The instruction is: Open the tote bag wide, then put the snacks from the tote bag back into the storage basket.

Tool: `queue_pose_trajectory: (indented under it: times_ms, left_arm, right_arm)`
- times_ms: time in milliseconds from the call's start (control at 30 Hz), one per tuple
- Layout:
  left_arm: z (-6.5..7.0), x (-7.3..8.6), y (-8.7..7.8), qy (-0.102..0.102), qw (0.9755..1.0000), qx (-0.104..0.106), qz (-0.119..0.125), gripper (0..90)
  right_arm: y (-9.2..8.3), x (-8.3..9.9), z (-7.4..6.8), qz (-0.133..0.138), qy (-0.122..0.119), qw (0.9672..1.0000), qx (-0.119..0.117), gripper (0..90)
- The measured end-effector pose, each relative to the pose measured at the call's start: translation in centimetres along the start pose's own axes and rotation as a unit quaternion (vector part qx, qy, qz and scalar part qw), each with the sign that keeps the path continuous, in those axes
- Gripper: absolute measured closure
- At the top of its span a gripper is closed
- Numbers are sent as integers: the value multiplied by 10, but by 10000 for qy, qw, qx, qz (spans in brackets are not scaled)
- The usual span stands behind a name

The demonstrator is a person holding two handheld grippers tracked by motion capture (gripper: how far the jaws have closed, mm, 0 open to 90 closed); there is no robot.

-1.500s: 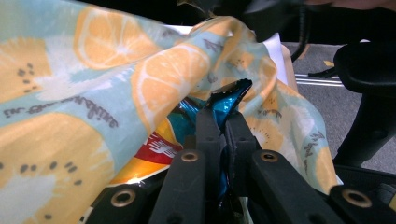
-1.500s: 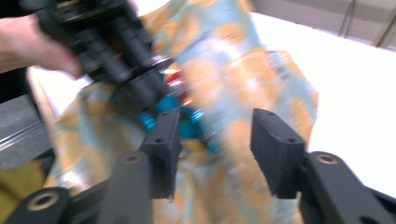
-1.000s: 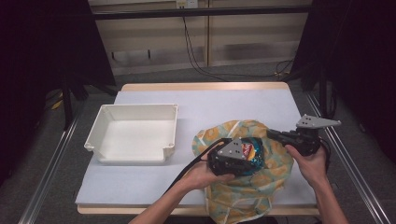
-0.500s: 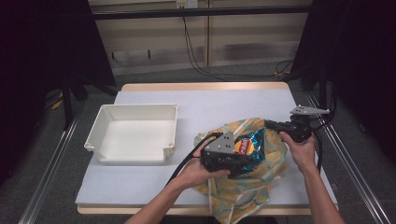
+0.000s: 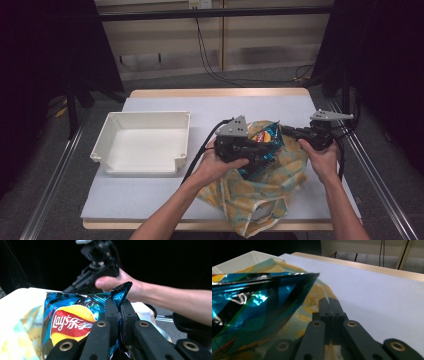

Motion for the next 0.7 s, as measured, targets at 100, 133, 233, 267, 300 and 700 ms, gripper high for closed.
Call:
queue_pose_trajectory:
  times_ms: [100,133,233,267,300,700]
  left_arm:
    - [-4,-6,0,-25,10000,-40,37,867]
    - [-4,-6,0,-25,10000,-40,37,866]
    - [-4,-17,-4,-6,9999,-56,127,867]
    - [-4,-20,-4,-45,9998,-20,187,867]
    - [-5,-23,-5,-43,9998,-30,174,867]
    - [-9,-52,-22,-70,9986,-42,532,867]
  right_arm:
    - [0,0,1,-14,18,10000,5,900]
    - [0,0,1,-14,18,10000,5,900]
    - [1,0,5,-42,76,10000,-23,900]
    - [0,0,4,-26,44,10000,-40,900]
    - [0,0,4,-22,44,10000,-55,900]
    - [1,-1,-2,-7,24,9999,-123,900]
Point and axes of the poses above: each handheld gripper's, and its own axes: y roughly forward along the jaws, x roughly out of its underside, z roughly to its right, the point moved 1 cm from there along y, roughly forward along the jaws, and after that the axes turned 11 degrees about -z, right-handed, at the moved point
